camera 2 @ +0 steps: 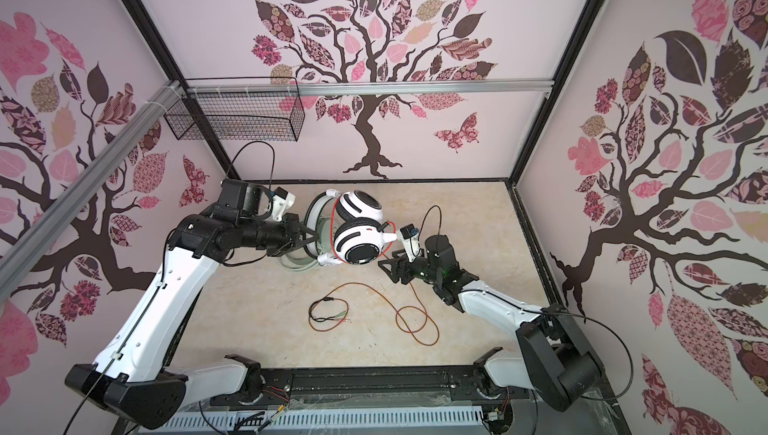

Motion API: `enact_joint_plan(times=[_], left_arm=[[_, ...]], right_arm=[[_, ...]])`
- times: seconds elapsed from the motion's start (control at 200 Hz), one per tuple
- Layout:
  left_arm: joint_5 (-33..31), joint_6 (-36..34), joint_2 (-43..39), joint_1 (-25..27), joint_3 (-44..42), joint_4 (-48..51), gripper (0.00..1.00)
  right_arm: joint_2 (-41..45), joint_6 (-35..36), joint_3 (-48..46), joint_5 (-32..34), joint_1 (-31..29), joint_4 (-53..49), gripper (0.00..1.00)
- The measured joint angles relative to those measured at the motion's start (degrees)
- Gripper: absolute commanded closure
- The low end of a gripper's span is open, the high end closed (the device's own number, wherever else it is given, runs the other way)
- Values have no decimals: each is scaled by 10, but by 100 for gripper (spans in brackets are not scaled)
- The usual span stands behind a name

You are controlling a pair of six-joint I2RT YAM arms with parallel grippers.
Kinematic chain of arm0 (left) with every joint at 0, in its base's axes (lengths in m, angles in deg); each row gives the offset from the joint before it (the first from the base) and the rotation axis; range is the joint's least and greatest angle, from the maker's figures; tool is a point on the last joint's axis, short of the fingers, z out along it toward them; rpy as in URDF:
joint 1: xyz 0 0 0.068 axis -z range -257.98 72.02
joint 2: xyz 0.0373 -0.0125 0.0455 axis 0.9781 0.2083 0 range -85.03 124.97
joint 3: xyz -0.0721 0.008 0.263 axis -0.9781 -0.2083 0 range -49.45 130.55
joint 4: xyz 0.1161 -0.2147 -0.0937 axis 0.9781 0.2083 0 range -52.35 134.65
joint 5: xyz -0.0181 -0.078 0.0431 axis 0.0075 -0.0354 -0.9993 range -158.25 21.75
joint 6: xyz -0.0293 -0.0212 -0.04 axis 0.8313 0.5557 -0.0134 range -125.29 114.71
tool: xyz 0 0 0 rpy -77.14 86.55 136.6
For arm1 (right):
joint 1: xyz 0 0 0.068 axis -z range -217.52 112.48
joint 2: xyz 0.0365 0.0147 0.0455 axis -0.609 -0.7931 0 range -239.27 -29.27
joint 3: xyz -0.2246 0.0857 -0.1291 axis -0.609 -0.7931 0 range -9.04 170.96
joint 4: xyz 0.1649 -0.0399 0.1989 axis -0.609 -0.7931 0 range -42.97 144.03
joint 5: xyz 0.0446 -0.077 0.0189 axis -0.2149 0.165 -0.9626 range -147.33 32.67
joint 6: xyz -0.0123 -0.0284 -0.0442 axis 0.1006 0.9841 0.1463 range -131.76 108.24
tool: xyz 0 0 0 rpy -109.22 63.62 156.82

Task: Wrap the headphones
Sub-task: 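Grasp the red cable below the headset and draw it down with the right gripper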

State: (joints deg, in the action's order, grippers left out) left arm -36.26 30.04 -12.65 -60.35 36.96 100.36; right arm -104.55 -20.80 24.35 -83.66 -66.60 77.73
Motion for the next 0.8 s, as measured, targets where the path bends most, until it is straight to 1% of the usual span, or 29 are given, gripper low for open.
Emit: enact_joint_plan(times=[0.09, 0.145, 0.17, 0.2, 0.215, 0.255, 0.295, 0.5, 0.53, 0.59, 0.8], left_arm=[[4, 5, 6, 0, 6, 0, 100], [5, 7, 9, 0, 11, 0, 100], [5, 8, 11, 0, 14, 0, 100], [5, 9, 14, 0, 18, 0, 100], [5, 9, 15, 0, 20, 0, 100], [5, 10, 18, 0, 26, 0, 100], [7, 14, 21, 0, 32, -1, 100], [41, 56, 28, -1, 37, -40, 100], [47, 64, 29, -1, 37, -49, 100], [59, 79, 32, -1, 37, -66, 100], [86, 121, 37, -1, 37, -112, 100]], right_arm=[[-16, 18, 1, 16, 0, 3, 36], [-29, 22, 2, 23, 0, 3, 43], [-34, 24, 2, 26, 0, 2, 49], [-38, 28, 3, 31, 0, 0, 61], [-39, 25, 3, 33, 0, -2, 64], [-40, 27, 4, 39, 0, -4, 78], [-41, 28, 6, 43, 0, -5, 83], [-66, -11, 42, 40, -4, -5, 90], [-71, -17, 47, 40, -6, -5, 93], [-85, -28, 61, 42, -14, -7, 95], [-135, -48, 124, 51, -61, -22, 96]])
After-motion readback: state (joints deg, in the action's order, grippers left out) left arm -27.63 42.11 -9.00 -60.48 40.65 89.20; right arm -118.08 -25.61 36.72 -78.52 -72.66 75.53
